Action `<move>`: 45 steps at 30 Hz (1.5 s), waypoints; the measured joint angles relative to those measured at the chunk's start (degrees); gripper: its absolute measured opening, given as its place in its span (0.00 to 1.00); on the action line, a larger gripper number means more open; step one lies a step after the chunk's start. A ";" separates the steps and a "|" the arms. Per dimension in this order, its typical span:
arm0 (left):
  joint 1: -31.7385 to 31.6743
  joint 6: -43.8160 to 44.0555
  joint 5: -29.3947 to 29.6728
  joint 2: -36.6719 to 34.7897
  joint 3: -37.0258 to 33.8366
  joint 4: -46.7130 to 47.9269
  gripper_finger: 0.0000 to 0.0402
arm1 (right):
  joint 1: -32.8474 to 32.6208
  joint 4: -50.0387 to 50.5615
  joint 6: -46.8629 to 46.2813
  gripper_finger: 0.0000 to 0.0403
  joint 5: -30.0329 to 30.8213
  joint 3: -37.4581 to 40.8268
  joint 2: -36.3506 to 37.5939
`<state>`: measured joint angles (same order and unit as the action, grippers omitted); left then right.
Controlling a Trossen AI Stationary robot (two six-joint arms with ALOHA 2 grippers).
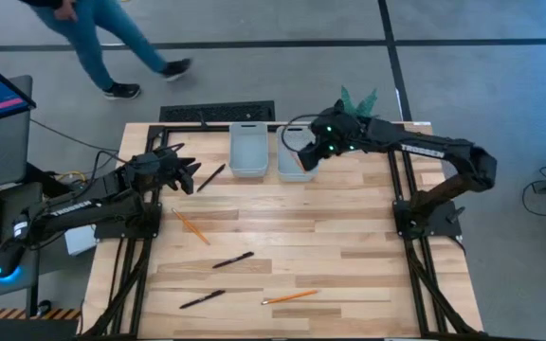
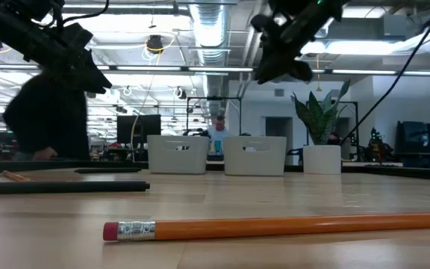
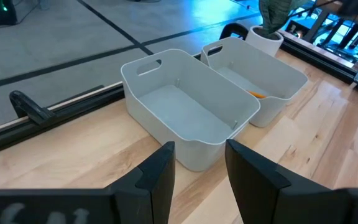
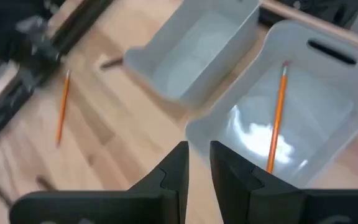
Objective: Sort pens & pencils
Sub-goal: Put the top black pen into the left gray bin
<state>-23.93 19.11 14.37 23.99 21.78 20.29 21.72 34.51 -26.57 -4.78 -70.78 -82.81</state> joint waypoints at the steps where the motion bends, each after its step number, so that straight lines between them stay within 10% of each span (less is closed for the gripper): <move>1: 0.00 0.01 -0.01 0.00 0.00 -0.01 0.33 | -0.93 1.11 0.00 0.22 0.02 0.00 0.65; 21: -0.01 0.35 -0.04 0.01 0.00 1.76 0.34 | -16.04 14.67 -0.88 0.22 3.63 2.54 0.90; 45: -1.10 9.34 -0.94 4.79 0.02 1.94 0.59 | -16.33 12.56 -1.09 0.22 4.87 2.62 1.10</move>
<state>-25.03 28.46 13.44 28.78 21.80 22.23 5.39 47.07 -27.65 0.10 -68.16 -81.71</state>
